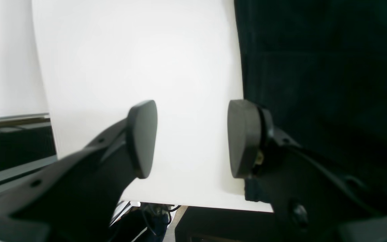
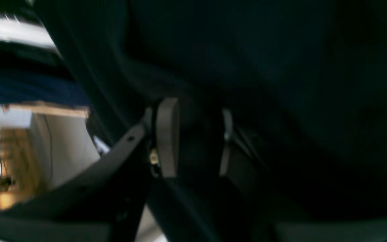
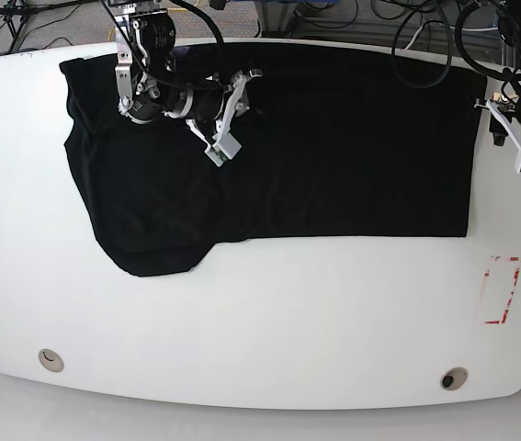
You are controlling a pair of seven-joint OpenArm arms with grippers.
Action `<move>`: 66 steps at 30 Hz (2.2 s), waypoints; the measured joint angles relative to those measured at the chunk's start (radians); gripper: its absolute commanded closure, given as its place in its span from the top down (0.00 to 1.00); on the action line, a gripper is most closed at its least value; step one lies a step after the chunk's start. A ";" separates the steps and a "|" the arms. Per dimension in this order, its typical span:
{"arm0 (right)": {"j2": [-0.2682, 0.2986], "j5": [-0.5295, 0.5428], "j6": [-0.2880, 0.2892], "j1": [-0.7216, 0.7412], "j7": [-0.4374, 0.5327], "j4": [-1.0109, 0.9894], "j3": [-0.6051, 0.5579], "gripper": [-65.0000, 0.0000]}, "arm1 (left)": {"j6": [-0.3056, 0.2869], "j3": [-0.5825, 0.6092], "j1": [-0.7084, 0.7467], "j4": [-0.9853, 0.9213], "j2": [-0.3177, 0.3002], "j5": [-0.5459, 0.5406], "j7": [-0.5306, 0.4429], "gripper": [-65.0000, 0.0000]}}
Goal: Fold the T-shirt properly
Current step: 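Slide the right gripper further inward along the black shirt's edge, then reach both grippers across the shirt to its opposite hem edge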
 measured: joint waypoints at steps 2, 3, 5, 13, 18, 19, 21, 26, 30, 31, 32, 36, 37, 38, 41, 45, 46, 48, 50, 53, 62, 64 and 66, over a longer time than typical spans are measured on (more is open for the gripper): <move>0.011 0.000 0.000 0.021 0.008 -0.002 -0.005 0.24 | 0.000 0.004 0.000 0.000 0.000 0.000 0.000 0.48; 0.021 0.000 0.000 0.033 0.012 -0.003 -0.006 0.24 | 0.000 0.005 0.000 0.000 0.000 -0.001 0.000 0.48; 0.042 -0.003 0.000 0.055 0.028 -0.004 -0.005 0.24 | 0.000 0.005 0.000 0.000 -0.001 0.000 0.000 0.48; 0.100 -0.002 -0.002 0.065 0.008 0.106 0.003 0.24 | 0.000 0.013 -0.001 0.000 0.002 -0.003 0.000 0.48; 0.094 0.003 -0.001 0.001 0.008 0.182 -0.002 0.24 | 0.000 0.032 0.000 0.002 0.001 -0.008 0.000 0.48; 0.097 0.006 -0.001 -0.010 0.010 0.188 -0.001 0.24 | 0.000 0.032 -0.002 0.002 0.002 -0.008 0.000 0.48; 0.110 0.007 -0.006 -0.032 0.028 0.197 0.021 0.24 | 0.000 0.032 -0.006 0.002 0.002 -0.008 0.001 0.48; 0.166 -0.005 -0.057 -0.027 0.064 0.197 0.138 0.25 | 0.000 0.031 -0.053 0.001 0.006 -0.002 0.003 0.48; 0.222 -0.005 -0.069 0.027 0.071 0.161 0.225 0.25 | 0.000 0.031 -0.120 0.001 0.035 0.002 0.003 0.49; 0.230 -0.003 -0.068 0.046 0.072 0.142 0.244 0.25 | 0.000 0.031 -0.139 0.000 0.045 0.003 0.009 0.49; 0.240 -0.004 -0.072 0.068 0.074 0.121 0.259 0.25 | 0.000 0.032 -0.157 0.000 0.051 0.003 0.010 0.49; 0.286 0.007 -0.072 0.145 0.082 0.026 0.305 0.32 | -0.003 0.039 -0.222 -0.004 0.051 0.002 0.009 0.52; 0.298 -0.004 -0.079 0.170 0.084 -0.011 0.312 0.37 | 0.005 0.051 -0.238 -0.008 0.047 0.008 0.012 0.54; 0.308 -0.022 -0.081 0.192 0.082 -0.038 0.315 0.43 | 0.005 0.064 -0.252 -0.012 0.043 0.011 0.019 0.58; 0.325 -0.112 -0.081 0.261 0.080 -0.124 0.319 0.57 | 0.003 0.100 -0.301 -0.025 0.045 0.010 0.072 0.65; 0.321 -0.222 -0.079 0.338 0.148 -0.203 0.315 0.64 | 0.039 0.106 -0.362 -0.027 0.055 -0.008 0.099 0.69; 0.319 -0.245 -0.079 0.352 0.166 -0.215 0.314 0.64 | 0.048 0.111 -0.375 -0.027 0.054 -0.002 0.103 0.69; 0.317 -0.291 -0.079 0.389 0.198 -0.259 0.313 0.65 | 0.071 0.136 -0.398 -0.027 0.046 0.012 0.108 0.69; 0.315 -0.321 -0.071 0.433 0.213 -0.321 0.312 0.65 | 0.087 0.163 -0.414 -0.027 0.043 0.011 0.109 0.69; 0.310 -0.367 -0.076 0.498 0.221 -0.419 0.311 0.65 | 0.101 0.188 -0.430 -0.027 0.045 0.005 0.108 0.69; 0.320 -0.427 -0.076 0.586 0.410 -0.675 0.314 0.65 | 0.109 0.190 -0.450 -0.027 0.043 0.004 0.109 0.69; 0.317 -0.431 -0.076 0.595 0.434 -0.718 0.313 0.65 | 0.109 0.188 -0.447 -0.027 0.043 0.008 0.109 0.69; 0.315 -0.433 -0.077 0.596 0.473 -0.768 0.312 0.65 | 0.109 0.191 -0.447 -0.027 0.045 0.007 0.112 0.69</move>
